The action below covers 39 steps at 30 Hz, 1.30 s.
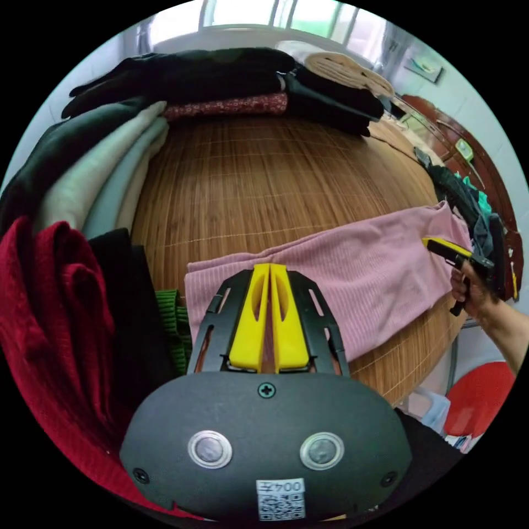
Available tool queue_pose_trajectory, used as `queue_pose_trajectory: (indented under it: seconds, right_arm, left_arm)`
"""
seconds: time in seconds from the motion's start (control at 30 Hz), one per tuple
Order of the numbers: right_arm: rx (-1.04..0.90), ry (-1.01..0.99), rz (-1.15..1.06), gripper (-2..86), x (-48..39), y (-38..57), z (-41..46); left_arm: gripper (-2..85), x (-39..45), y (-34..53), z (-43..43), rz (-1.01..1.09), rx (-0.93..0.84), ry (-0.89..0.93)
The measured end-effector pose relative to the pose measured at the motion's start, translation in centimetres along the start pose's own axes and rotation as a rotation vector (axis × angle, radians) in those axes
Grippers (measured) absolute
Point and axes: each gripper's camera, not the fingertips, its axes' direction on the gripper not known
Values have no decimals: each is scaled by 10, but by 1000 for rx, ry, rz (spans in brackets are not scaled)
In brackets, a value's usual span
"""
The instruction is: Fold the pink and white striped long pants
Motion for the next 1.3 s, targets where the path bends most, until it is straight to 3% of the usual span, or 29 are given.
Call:
queue_pose_trajectory:
  seconds: [0.2, 0.37, 0.5, 0.6, 0.8, 0.9, 1.0, 1.1, 1.3]
  right_arm:
    - [75, -19, 151, 76, 81, 64, 2]
    - [-67, 104, 203, 64, 174, 104, 75]
    - [-118, 41, 155, 58, 188, 111, 119]
    - [-46, -57, 155, 72, 199, 129, 118]
    - [24, -92, 537, 105, 366, 214, 138]
    - [75, -144, 680, 120, 449, 257, 164]
    - [50, -170, 666, 124, 489, 270, 203]
    - [26, -226, 625, 119, 508, 269, 243]
    - [-98, -533, 762, 34, 538, 283, 320]
  left_arm:
    - [6, 6, 1, 3, -60, 80, -107]
    - [4, 13, 16, 73, -32, 18, -218]
    - [2, 3, -12, 114, 55, 61, -288]
    - [1, -27, -47, 142, 113, 46, -294]
    - [1, -80, -96, 163, 95, -14, -410]
    - [1, -57, -91, 150, 174, 92, -333]
    - [1, 0, -76, 166, 319, 114, -212]
    - [2, 66, -63, 201, 475, 94, -109]
    - [2, 110, -71, 280, 496, -55, -28]
